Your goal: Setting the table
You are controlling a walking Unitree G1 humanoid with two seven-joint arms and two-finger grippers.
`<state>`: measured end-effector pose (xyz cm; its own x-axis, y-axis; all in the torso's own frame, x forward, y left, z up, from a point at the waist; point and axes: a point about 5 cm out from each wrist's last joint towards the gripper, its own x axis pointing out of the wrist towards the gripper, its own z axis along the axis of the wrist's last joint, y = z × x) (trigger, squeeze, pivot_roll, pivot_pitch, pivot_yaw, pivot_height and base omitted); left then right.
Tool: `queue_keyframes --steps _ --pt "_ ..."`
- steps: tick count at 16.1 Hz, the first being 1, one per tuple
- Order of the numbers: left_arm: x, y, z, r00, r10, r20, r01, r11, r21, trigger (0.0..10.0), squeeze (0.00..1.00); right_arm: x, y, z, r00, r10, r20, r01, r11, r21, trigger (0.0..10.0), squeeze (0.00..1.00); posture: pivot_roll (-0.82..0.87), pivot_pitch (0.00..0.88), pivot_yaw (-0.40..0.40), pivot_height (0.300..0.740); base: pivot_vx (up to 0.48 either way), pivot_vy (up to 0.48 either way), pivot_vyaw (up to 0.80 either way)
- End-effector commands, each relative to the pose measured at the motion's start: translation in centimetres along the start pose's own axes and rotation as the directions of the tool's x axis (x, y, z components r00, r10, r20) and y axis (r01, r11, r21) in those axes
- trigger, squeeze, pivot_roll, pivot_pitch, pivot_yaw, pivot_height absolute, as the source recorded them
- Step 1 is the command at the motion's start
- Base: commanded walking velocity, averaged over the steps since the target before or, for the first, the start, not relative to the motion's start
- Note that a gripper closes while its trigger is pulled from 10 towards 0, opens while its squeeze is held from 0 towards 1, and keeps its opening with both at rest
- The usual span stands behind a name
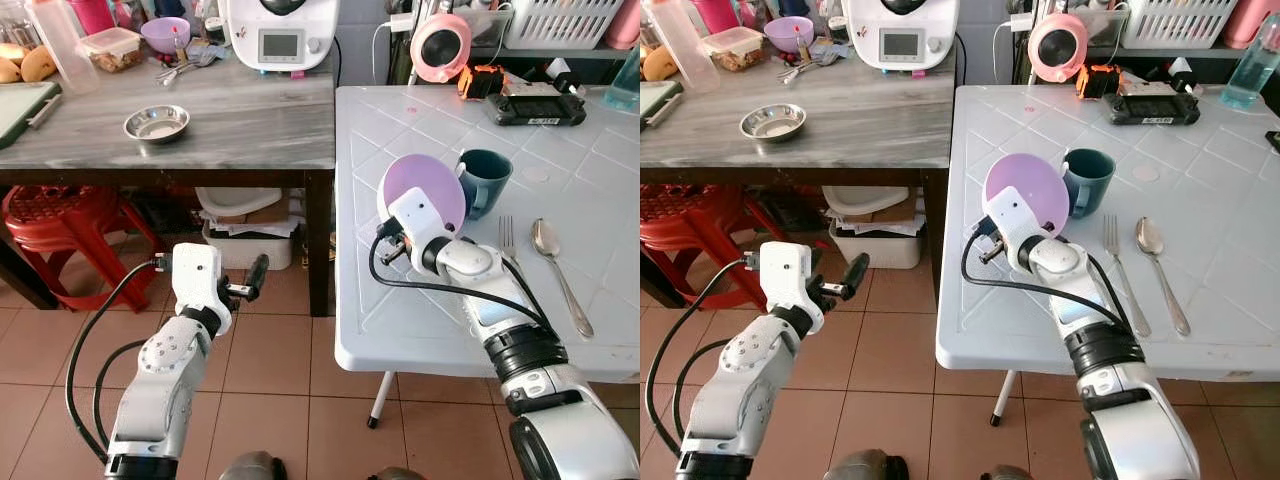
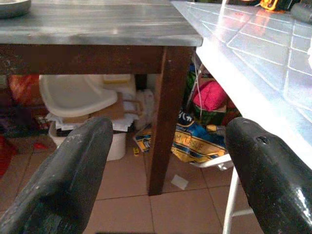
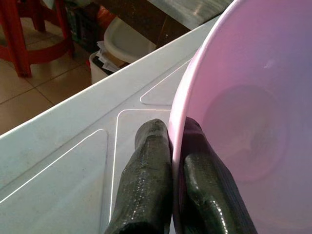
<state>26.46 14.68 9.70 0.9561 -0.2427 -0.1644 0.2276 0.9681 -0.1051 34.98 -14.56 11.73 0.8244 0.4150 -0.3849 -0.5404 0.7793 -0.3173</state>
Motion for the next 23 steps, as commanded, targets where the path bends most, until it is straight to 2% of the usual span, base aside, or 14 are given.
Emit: queue_keyframes --steps 1,4,6,7,8,11,13,14,15,16,18,23 --pt "0.1 0.3 0.2 1.000 0.018 -0.001 -0.018 1.000 0.014 10.0 0.00 0.1 0.7 -0.8 0.999 0.036 -0.036 -0.036 0.999 0.009 0.0 0.00 -0.01 0.000 0.053 0.740 0.000 0.000 0.00" --pt "0.3 0.4 0.3 0.999 0.039 0.015 -0.039 0.999 0.016 10.0 0.00 0.0 0.7 -0.1 1.000 0.021 0.019 -0.021 1.000 -0.007 0.0 0.00 -0.01 0.000 0.049 0.740 0.000 0.000 0.00" --pt "0.8 0.6 0.5 0.996 0.084 0.033 -0.085 0.996 0.011 10.0 0.00 -0.2 0.8 1.6 0.990 -0.007 0.144 0.007 1.000 -0.004 0.0 0.00 -0.02 0.000 0.045 0.740 0.000 0.000 0.00" --pt "0.8 0.6 0.5 0.995 0.092 0.034 -0.092 0.996 0.013 10.0 0.00 -0.3 0.9 1.8 0.987 -0.009 0.162 0.010 1.000 -0.006 0.5 0.00 -0.02 0.000 0.044 0.740 0.000 0.000 0.00" --pt "1.1 0.7 0.5 0.993 0.108 0.037 -0.108 0.994 0.001 10.0 0.00 -0.6 1.2 2.2 0.977 -0.045 0.208 0.046 0.999 -0.001 10.0 0.00 -0.02 0.000 0.038 0.740 0.000 0.000 0.00" --pt "1.6 0.7 0.9 0.991 0.120 0.064 -0.119 0.992 -0.031 10.0 0.00 -2.2 2.1 2.3 0.932 -0.172 0.318 0.175 0.984 0.019 10.0 0.00 -0.03 0.000 0.027 0.740 0.000 0.000 0.00" --pt "1.8 0.6 0.9 0.990 0.121 0.067 -0.118 0.992 -0.035 10.0 0.00 -2.8 2.6 2.2 0.917 -0.207 0.340 0.215 0.977 0.016 10.0 0.00 -0.04 0.000 0.026 0.740 0.000 0.000 0.00" --pt "1.9 0.5 0.9 0.990 0.115 0.077 -0.113 0.993 -0.032 10.0 0.00 -2.9 2.8 2.0 0.918 -0.212 0.335 0.216 0.976 0.026 10.0 0.00 -0.05 0.000 0.028 0.740 0.000 0.315 0.00" --pt "2.1 0.2 0.9 0.991 0.107 0.083 -0.103 0.994 -0.046 10.0 0.00 -2.9 3.8 1.9 0.920 -0.203 0.336 0.203 0.979 0.037 10.0 0.00 -0.05 0.000 0.029 0.740 0.000 0.368 -0.78" --pt "2.2 -0.1 0.9 0.991 0.100 0.084 -0.096 0.994 -0.048 10.0 0.00 -3.0 4.1 2.1 0.917 -0.189 0.351 0.198 0.980 0.010 10.0 0.00 -0.05 0.000 0.030 0.740 0.000 0.416 -0.78" --pt "2.4 -0.3 0.9 0.993 0.085 0.086 -0.081 0.995 -0.050 10.0 0.00 -3.1 4.3 2.3 0.913 -0.189 0.361 0.196 0.980 0.017 10.0 0.00 -0.05 0.000 0.028 0.740 0.000 0.418 -0.79" --pt "2.4 0.3 1.0 0.990 0.100 0.096 -0.096 0.995 -0.039 10.0 0.00 -3.1 4.3 2.5 0.913 -0.180 0.367 0.193 0.981 0.003 10.0 0.00 -0.05 0.000 0.023 0.740 0.000 0.434 -0.78"
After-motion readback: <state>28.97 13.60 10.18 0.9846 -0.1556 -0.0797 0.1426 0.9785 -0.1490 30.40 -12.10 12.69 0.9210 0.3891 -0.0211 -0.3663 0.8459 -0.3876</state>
